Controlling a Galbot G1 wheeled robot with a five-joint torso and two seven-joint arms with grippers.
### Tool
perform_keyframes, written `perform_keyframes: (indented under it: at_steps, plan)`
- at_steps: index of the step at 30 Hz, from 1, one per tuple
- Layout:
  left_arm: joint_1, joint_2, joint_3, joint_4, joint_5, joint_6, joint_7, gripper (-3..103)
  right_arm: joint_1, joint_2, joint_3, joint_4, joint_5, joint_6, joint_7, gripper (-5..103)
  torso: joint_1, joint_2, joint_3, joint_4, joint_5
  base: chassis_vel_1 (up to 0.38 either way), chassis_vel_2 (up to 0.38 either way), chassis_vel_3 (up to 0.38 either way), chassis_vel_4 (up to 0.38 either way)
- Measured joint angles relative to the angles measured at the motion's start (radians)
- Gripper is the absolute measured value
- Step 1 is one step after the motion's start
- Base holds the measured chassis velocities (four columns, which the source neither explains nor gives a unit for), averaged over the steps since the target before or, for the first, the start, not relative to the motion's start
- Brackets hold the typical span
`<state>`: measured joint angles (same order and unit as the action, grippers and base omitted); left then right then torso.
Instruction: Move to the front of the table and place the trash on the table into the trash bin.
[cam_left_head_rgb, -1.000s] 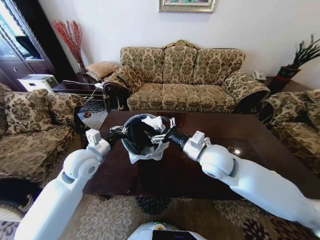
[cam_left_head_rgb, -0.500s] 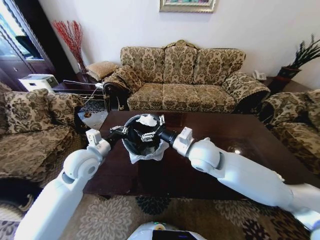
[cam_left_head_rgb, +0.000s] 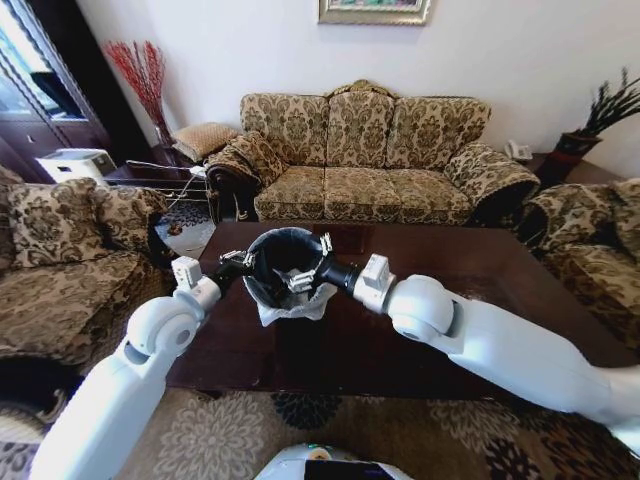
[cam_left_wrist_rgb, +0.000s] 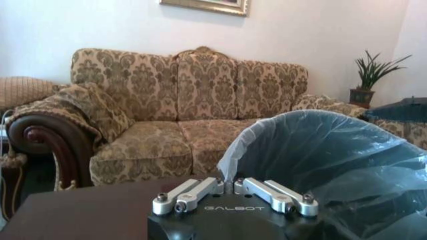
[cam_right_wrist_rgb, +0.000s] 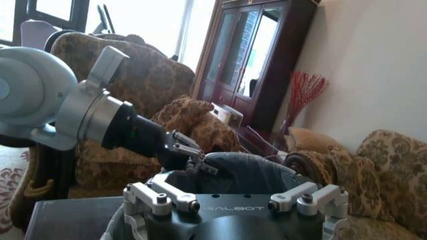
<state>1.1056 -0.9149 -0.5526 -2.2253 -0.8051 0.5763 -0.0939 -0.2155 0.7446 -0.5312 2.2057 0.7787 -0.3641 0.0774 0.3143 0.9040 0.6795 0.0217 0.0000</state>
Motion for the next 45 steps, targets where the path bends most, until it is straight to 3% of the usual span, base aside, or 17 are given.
perform_keyframes:
  at_steps: [4,11,14,15,17,20,23,24,26,35,45]
  plan:
    - [0.008,-0.011,-0.001,0.002,0.002,0.000,0.000,3,0.000,0.018,0.013,-0.010,0.020,0.042,0.073,100,0.000,0.000,0.000,0.0005,-0.0001,0.000,0.000,0.000,0.000]
    - [0.007,-0.018,-0.008,0.007,0.006,-0.004,0.000,3,-0.089,-0.001,0.177,-0.014,0.103,0.047,0.220,100,0.000,0.000,0.000,0.0002,0.0002,0.000,0.000,0.000,0.000]
    - [0.014,-0.030,-0.015,0.005,0.008,-0.005,-0.001,3,-0.209,-0.035,0.269,-0.010,0.114,0.026,0.344,100,0.000,0.000,0.000,0.0001,0.0000,0.000,0.000,0.000,0.000]
    - [0.014,-0.030,-0.015,0.005,0.008,-0.005,-0.001,3,-0.209,-0.035,0.269,-0.010,0.114,0.026,0.344,100,0.000,0.000,0.000,0.0001,0.0000,0.000,0.000,0.000,0.000]
    - [0.018,-0.032,-0.022,0.003,0.011,-0.008,-0.002,3,-0.321,-0.045,0.336,-0.021,0.104,0.015,0.421,100,0.000,0.000,0.000,0.0001,0.0002,0.000,0.000,0.000,0.000]
    - [0.021,-0.031,-0.031,0.002,0.014,-0.011,0.000,3,-0.427,-0.041,0.430,-0.052,0.064,0.014,0.422,100,0.000,0.000,0.000,0.0003,0.0002,0.000,0.000,0.000,0.000]
    - [0.024,-0.026,-0.045,0.011,0.021,-0.018,0.009,3,-0.642,-0.019,0.611,-0.117,-0.036,0.032,0.363,100,0.000,0.000,0.000,0.0001,0.0008,0.000,0.000,0.000,0.000]
    - [0.024,-0.026,-0.045,0.011,0.021,-0.018,0.009,3,-0.642,-0.019,0.611,-0.117,-0.036,0.032,0.363,100,0.000,0.000,0.000,0.0001,0.0008,0.000,0.000,0.000,0.000]
    - [0.030,-0.031,-0.049,0.018,0.022,-0.025,0.015,3,-0.772,0.019,0.727,-0.134,-0.081,0.033,0.331,100,0.000,0.000,0.000,-0.0003,0.0000,0.000,0.000,0.000,0.000]
    - [0.033,-0.054,-0.044,0.026,0.023,-0.030,0.019,3,-0.890,0.155,0.796,-0.134,-0.171,0.022,0.317,100,0.000,0.000,0.000,0.0004,0.0000,0.000,0.000,0.000,0.000]
    - [0.043,-0.054,-0.038,0.022,0.023,-0.032,0.020,3,-0.874,0.173,0.783,-0.191,-0.186,0.029,0.290,100,0.000,0.000,0.000,0.0004,-0.0002,-0.018,-0.026,0.030,0.033]
